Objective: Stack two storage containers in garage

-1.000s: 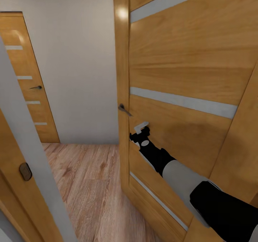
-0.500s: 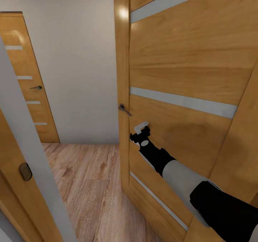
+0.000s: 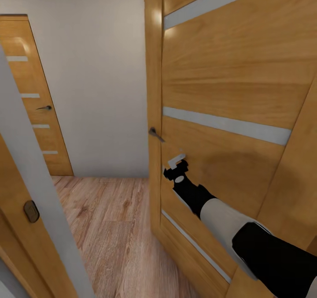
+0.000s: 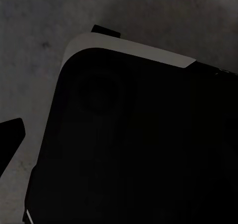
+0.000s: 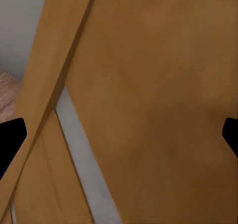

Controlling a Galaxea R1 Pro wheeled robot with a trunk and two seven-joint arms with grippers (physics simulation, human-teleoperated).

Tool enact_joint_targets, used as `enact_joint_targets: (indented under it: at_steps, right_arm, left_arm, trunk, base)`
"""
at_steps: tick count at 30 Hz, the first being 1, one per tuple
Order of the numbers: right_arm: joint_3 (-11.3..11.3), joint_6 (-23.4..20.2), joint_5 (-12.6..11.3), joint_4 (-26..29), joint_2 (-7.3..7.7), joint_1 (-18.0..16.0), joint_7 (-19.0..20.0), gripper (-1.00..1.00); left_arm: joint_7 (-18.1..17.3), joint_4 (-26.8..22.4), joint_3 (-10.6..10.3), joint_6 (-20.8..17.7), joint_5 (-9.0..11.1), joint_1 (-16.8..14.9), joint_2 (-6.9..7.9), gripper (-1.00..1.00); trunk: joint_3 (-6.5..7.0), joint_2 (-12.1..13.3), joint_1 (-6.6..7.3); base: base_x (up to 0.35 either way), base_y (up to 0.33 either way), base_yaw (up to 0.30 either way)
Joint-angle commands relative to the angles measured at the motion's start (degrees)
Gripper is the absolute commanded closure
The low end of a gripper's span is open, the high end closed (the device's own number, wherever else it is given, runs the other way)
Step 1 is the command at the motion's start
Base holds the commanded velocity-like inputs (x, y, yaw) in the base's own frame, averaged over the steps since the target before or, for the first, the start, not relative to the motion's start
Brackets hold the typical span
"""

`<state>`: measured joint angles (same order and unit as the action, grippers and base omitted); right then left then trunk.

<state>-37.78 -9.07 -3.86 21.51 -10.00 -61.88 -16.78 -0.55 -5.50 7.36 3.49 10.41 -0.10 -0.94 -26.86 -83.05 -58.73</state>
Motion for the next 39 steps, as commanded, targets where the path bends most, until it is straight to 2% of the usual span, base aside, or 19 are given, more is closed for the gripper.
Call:
enact_joint_targets:
  at_steps: [1, 14, 23, 29, 39]
  right_arm:
    - [0.0, -0.3, -0.3, -0.7, 0.0, -0.1, -0.7, -1.0]
    - [0.0, -0.1, -0.1, -1.4, 0.0, -0.1, -0.7, -1.0]
    - [0.0, 1.9, 0.3, -1.0, 0.0, -0.1, -1.5, -1.0]
    - [0.1, 1.5, 0.3, -0.7, 0.0, -0.1, -2.1, -1.0]
    - [0.2, 1.7, 0.3, -0.6, 0.0, -0.1, -2.2, -1.0]
  left_arm:
    - [-0.1, 0.0, 0.4, 0.1, 0.1, 0.0, -0.01, -1.0]
    - [0.1, -0.4, 0.6, 0.2, 0.1, 0.0, -0.18, -1.0]
    - [0.0, -0.2, 0.5, 0.1, 0.2, 0.0, -0.1, -1.0]
    - [0.0, -0.2, 0.5, 0.2, 0.2, 0.0, -0.03, -1.0]
    - [0.4, -0.2, 0.5, 0.2, 0.2, 0.0, -0.25, -1.0]
  trunk:
    - [-0.06, 0.0, 0.0]
    - [-0.06, 0.0, 0.0]
    - [-0.06, 0.0, 0.0]
    - [-0.06, 0.0, 0.0]
    - [-0.06, 0.0, 0.0]
  base:
    - [0.0, 0.0, 0.0]
    - [0.0, 0.0, 0.0]
    - [0.0, 0.0, 0.003]
    - [0.0, 0.0, 0.217]
    - [0.0, -0.095, 0.025]
